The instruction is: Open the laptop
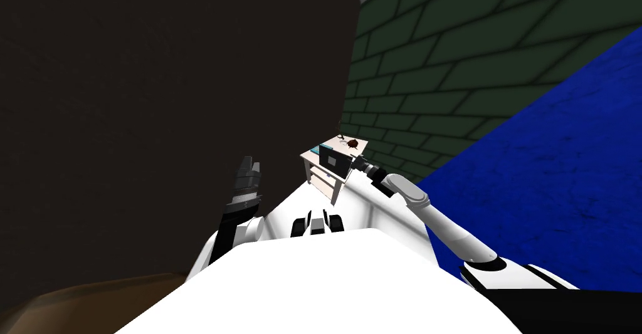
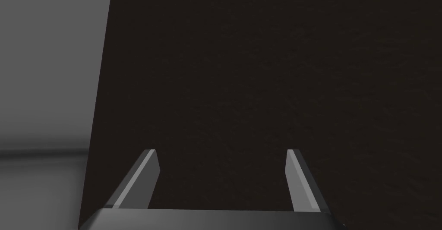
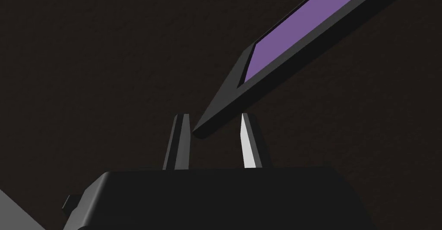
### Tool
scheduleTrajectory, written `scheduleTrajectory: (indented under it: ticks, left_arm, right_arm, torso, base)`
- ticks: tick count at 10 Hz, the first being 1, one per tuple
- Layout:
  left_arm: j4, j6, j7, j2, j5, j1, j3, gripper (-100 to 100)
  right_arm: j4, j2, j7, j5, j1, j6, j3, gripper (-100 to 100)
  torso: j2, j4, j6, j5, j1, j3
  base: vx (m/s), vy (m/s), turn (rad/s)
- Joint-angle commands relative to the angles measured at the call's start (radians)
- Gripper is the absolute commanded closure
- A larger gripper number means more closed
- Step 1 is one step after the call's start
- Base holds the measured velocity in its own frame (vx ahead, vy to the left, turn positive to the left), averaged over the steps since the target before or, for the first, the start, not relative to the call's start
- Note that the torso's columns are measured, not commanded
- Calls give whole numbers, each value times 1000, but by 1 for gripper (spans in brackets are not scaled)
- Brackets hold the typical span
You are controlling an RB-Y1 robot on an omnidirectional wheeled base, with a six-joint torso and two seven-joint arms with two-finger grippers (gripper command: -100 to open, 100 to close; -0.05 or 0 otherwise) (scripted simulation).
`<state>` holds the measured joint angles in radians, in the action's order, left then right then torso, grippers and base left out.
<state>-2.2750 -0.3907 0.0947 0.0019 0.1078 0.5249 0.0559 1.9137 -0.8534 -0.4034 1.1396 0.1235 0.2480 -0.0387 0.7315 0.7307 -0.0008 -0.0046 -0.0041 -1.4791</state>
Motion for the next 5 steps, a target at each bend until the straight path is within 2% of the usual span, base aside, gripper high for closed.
scheduleTrajectory:
  ticks: [1,5]
  left_arm:
    - [0,0,0,0,0,0,0,0]
    - [0,0,0,0,0,0,0,0]
  right_arm:
    - [-29,-38,60,-38,1,16,-5,100]
    - [-90,-125,178,-136,-12,52,3,100]
  torso:
    - [-2,0,1,0,-1,-2]
    - [-5,-2,2,-2,-4,-3]
  base:
    - [20,-4,14]
    - [40,-20,38]
